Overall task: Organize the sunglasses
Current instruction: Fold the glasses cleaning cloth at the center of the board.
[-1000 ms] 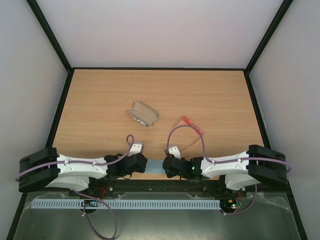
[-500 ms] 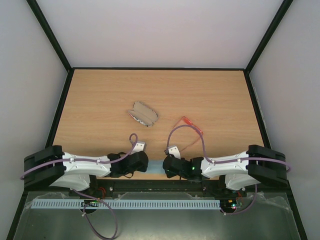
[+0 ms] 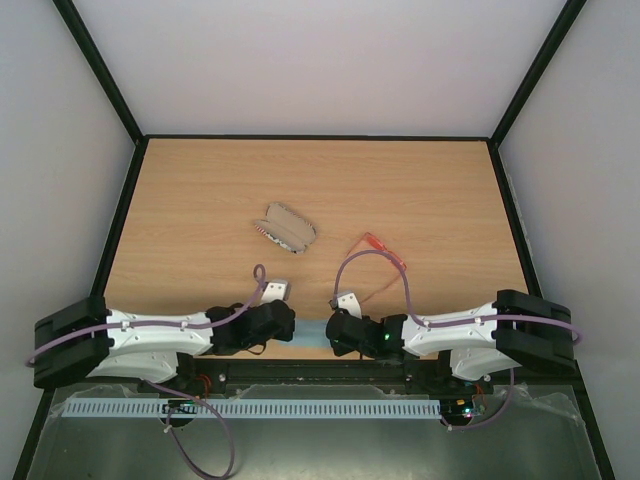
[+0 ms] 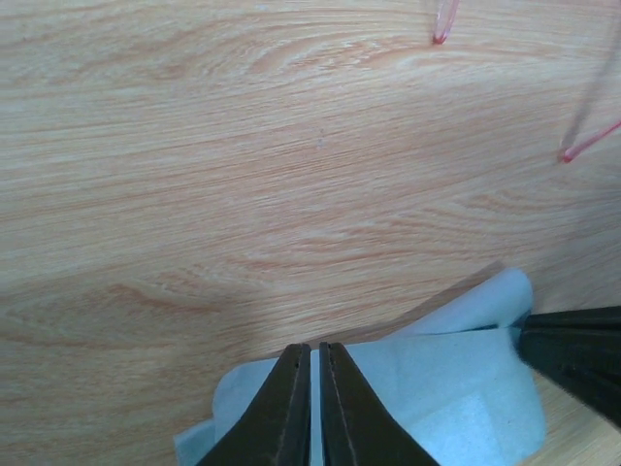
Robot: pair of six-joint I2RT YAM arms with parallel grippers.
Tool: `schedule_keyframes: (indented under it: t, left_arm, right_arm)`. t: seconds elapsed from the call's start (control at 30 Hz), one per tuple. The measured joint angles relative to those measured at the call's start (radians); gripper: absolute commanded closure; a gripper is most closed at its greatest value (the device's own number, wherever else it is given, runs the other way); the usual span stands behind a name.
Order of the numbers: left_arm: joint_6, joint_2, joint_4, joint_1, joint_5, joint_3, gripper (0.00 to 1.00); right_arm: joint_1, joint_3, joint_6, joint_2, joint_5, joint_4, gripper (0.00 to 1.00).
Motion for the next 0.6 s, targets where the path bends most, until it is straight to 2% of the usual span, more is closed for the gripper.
schedule_keyframes:
  t: [0.03, 0.13, 0.3, 0.4, 0.6]
  left_arm:
    - [-0.001, -0.003, -0.004, 0.0, -0.003, 0.0, 0.77]
    - [-0.004, -0.003, -0.028, 0.0, -0.014, 0.0, 0.69]
    - [-0.005, 0.034, -0.045, 0.0, -0.014, 0.0, 0.68]
    - [-0.003, 0.071, -0.045, 0.0, -0.014, 0.0, 0.7]
    - [0.011, 0.109, -0.014, 0.0, -0.016, 0.012, 0.84]
  right_arm:
    - [0.0, 0.0, 0.0, 0.0, 0.0, 0.0, 0.95]
    - [0.0, 0.0, 0.0, 0.0, -0.002, 0.0, 0.95]
    - [0.0, 0.0, 0.0, 0.0, -0.003, 0.0, 0.95]
    - [0.0, 0.0, 0.0, 0.003, -0.003, 0.002, 0.95]
    - [0.0, 0.0, -0.001, 0.005, -0.003, 0.006, 0.95]
